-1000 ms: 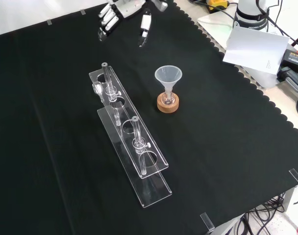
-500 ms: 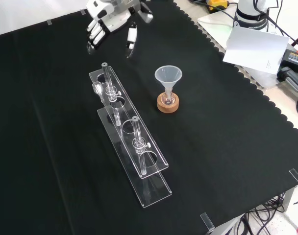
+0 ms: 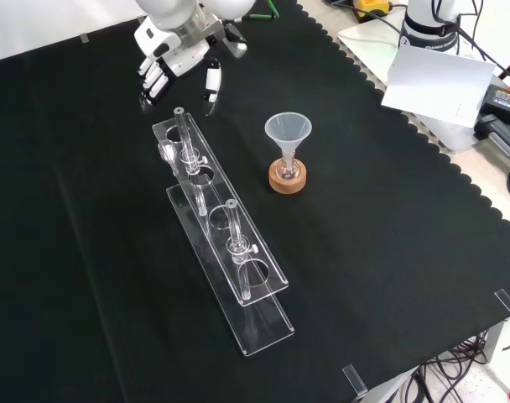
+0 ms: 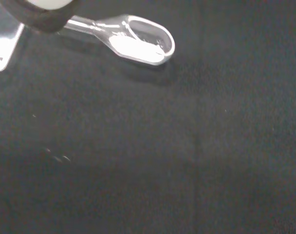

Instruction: Pick up the weighing funnel.

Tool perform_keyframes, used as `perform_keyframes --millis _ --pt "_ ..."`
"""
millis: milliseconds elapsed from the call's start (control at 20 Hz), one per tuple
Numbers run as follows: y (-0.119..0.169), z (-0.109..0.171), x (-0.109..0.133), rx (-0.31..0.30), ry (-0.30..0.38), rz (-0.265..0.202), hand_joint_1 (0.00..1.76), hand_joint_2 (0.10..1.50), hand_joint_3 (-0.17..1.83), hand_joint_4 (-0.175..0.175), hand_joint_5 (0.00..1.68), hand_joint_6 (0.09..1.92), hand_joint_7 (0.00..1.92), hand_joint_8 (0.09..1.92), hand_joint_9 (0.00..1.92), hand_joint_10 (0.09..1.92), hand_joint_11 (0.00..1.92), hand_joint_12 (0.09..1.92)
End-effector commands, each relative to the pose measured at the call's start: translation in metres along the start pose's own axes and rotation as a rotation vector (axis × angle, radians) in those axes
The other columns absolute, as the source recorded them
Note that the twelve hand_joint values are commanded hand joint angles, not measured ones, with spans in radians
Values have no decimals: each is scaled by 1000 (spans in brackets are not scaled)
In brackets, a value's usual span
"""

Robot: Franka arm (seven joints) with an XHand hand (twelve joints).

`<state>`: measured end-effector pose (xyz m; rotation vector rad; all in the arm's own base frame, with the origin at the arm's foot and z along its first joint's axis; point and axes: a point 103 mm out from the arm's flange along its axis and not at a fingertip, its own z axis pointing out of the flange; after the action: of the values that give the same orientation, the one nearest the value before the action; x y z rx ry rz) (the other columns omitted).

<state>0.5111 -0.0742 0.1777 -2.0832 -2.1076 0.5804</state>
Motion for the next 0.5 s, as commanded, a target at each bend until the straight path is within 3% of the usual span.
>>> perform_keyframes --millis 50,500 --pt "10 14 -7 9 -17 11 776 756 208 -38 485 87 284 664 541 600 334 1341" --pt "35 31 7 34 -37 -4 812 729 254 -36 538 87 323 658 583 575 363 1324"
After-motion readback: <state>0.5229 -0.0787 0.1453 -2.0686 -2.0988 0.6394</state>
